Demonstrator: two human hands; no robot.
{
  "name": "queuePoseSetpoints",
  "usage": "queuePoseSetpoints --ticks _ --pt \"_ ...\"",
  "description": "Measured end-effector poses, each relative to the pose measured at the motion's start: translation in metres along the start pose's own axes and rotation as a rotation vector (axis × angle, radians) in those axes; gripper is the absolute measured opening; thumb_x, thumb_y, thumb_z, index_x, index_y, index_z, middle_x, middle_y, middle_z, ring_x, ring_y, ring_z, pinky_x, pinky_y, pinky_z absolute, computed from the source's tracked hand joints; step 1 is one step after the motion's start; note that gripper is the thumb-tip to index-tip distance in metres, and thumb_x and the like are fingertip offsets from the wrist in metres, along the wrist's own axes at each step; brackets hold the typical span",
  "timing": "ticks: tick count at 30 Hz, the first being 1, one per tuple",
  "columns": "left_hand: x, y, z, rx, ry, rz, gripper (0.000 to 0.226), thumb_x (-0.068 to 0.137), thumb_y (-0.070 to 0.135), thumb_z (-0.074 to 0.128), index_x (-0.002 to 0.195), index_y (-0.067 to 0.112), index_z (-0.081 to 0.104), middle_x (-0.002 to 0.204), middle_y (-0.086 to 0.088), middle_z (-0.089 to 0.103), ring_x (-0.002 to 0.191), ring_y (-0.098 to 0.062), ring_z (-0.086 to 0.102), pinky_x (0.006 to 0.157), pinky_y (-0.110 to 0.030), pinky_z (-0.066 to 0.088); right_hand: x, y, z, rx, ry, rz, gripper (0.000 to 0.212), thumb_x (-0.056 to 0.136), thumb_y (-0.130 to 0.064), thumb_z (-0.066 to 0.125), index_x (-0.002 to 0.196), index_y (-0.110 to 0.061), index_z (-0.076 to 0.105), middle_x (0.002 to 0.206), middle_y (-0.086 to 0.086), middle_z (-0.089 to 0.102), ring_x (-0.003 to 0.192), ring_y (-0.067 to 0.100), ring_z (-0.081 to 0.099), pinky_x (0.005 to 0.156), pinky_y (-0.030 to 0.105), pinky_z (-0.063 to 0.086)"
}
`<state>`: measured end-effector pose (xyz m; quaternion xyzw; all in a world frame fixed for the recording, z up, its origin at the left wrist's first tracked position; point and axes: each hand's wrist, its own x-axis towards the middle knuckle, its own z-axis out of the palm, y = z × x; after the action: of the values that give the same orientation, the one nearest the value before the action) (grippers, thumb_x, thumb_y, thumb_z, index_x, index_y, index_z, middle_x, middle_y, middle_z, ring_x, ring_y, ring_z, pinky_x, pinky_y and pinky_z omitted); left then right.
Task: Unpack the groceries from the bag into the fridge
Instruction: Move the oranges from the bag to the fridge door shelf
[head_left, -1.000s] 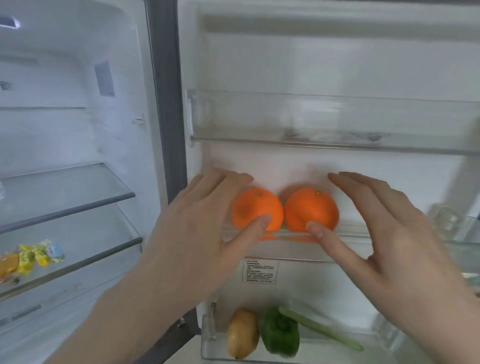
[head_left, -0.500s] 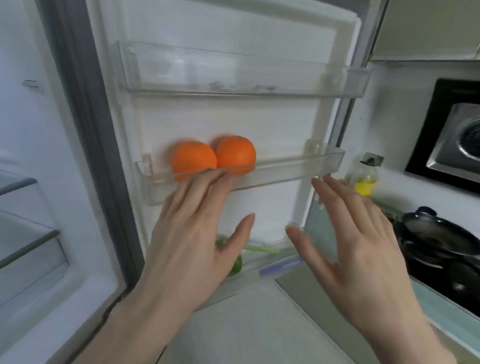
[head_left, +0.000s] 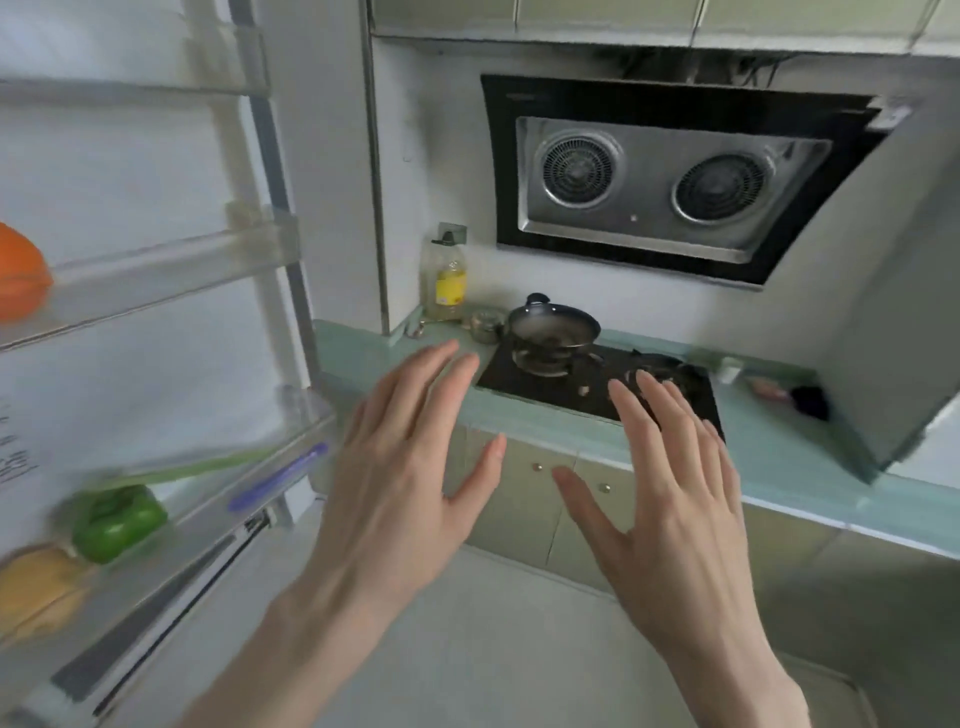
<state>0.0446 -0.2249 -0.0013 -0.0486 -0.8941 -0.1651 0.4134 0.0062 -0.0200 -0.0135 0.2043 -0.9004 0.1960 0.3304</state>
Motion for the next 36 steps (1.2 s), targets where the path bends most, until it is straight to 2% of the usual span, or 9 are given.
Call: queuePoseSetpoints --ticks 7,12,16,20,24,29,36 --pt "0.005 0.131 0.112 -0.284 -0.116 0.137 0.056 0.100 0.037 0.059 0.148 0.008 0.052 0.153 -0.005 0.051 0.145 -0.023 0.046 0.116 -0.043 0.042 -0.048 0.137 -0.056 -0.199 0.045 0.246 0.070 0.098 -0.057 0.050 0.154 -0.016 0.042 0.162 0.007 0.039 0.154 0.024 0.030 0.122 0.052 0.028" --pt "0.005 0.219 0.187 -0.462 -0.230 0.235 0.053 0.100 0.035 0.060 0.148 0.011 0.053 0.151 0.001 0.053 0.143 -0.016 0.047 0.116 -0.037 0.041 -0.084 0.228 -0.094 -0.280 0.079 0.381 0.069 0.098 -0.057 0.050 0.154 -0.016 0.041 0.163 0.005 0.038 0.154 0.023 0.030 0.124 0.049 0.025" --pt "0.003 0.280 0.242 -0.541 -0.304 0.264 0.052 0.101 0.037 0.058 0.147 0.012 0.054 0.148 0.003 0.054 0.141 -0.014 0.048 0.117 -0.032 0.039 -0.115 0.296 -0.119 -0.311 0.118 0.480 0.068 0.099 -0.055 0.051 0.153 -0.015 0.043 0.161 0.004 0.041 0.153 0.021 0.032 0.125 0.047 0.025" --pt "-0.002 0.336 0.289 -0.630 -0.360 0.271 0.051 0.100 0.035 0.061 0.145 0.012 0.055 0.147 0.003 0.055 0.140 -0.013 0.048 0.118 -0.034 0.040 -0.145 0.354 -0.139 -0.359 0.138 0.563 0.064 0.099 -0.052 0.054 0.150 -0.013 0.048 0.157 0.003 0.047 0.150 0.020 0.038 0.124 0.046 0.027" --pt "-0.003 0.377 0.326 -0.670 -0.401 0.332 0.050 0.099 0.033 0.063 0.143 0.011 0.057 0.145 0.001 0.057 0.139 -0.016 0.051 0.116 -0.036 0.041 -0.165 0.394 -0.150 -0.389 0.175 0.655 0.064 0.097 -0.050 0.058 0.149 -0.013 0.049 0.155 0.003 0.049 0.147 0.021 0.040 0.120 0.048 0.033" --pt "0.000 0.413 0.378 -0.680 -0.417 0.415 0.046 0.099 0.029 0.063 0.139 0.007 0.060 0.141 -0.003 0.061 0.136 -0.020 0.054 0.117 -0.031 0.039 -0.178 0.442 -0.144 -0.410 0.170 0.770 0.070 0.095 -0.051 0.060 0.152 -0.014 0.045 0.159 0.005 0.044 0.148 0.022 0.038 0.120 0.049 0.033" --pt "0.015 0.449 0.484 -0.721 -0.486 0.509 0.046 0.100 0.029 0.062 0.140 0.006 0.060 0.142 -0.007 0.061 0.137 -0.024 0.054 0.116 -0.041 0.042 -0.178 0.515 -0.115 -0.415 0.178 0.859 0.072 0.095 -0.051 0.061 0.153 -0.013 0.043 0.161 0.004 0.041 0.151 0.022 0.034 0.120 0.049 0.033"
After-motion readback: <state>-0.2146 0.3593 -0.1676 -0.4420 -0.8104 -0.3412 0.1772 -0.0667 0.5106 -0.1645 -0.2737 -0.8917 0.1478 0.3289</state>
